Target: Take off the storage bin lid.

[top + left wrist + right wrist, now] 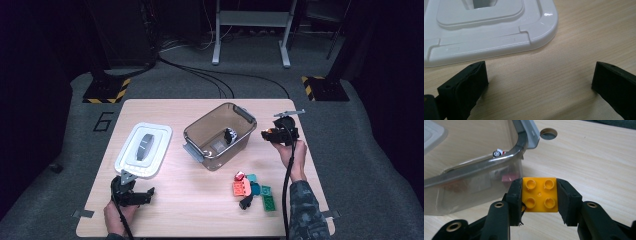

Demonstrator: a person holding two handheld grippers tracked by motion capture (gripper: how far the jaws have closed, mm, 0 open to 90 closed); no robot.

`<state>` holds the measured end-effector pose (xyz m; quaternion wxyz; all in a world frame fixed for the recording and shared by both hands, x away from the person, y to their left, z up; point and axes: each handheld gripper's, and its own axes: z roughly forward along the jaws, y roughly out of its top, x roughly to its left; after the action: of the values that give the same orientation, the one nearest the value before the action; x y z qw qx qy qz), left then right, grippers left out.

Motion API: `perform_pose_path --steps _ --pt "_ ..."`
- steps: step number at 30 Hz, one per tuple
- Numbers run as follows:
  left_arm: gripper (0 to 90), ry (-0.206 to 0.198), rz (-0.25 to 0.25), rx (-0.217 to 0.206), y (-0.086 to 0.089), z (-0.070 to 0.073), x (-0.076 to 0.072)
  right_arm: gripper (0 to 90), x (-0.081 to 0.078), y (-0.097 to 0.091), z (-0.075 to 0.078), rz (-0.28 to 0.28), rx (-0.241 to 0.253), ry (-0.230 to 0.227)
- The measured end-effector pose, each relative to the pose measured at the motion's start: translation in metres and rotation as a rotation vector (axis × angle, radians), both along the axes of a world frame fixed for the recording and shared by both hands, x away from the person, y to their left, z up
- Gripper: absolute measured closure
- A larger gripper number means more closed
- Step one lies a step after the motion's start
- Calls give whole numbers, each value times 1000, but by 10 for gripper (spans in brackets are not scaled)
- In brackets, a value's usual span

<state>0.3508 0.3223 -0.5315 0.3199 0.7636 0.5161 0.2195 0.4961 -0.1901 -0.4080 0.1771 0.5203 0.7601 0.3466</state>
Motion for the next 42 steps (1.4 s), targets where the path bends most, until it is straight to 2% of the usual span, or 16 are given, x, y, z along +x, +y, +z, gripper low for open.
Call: perform_pose_path --steps 1,2,9,10,11,12,18,32,42 --pt "1 0 0 0 0 0 0 590 1 -1 1 11 -6 -11" --pt "1 0 0 0 0 0 0 591 2 0 3 0 5 -12" --pt "1 0 0 0 0 0 0 590 9 -2 17 -1 -15 -36" --pt "1 0 0 0 0 0 0 590 9 -2 19 -12 -7 -29" --pt "1 0 0 0 0 0 0 590 10 -2 20 -9 -13 -42" --pt "1 0 0 0 0 0 0 590 10 -2 23 -22 -5 -31" --pt "1 0 0 0 0 0 0 590 13 -2 30 -24 -16 -44" --pt "1 1 4 -6 0 0 0 590 20 2 50 -28 -21 -85" --pt "1 0 1 -1 0 0 0 590 27 22 62 38 -35 -109"
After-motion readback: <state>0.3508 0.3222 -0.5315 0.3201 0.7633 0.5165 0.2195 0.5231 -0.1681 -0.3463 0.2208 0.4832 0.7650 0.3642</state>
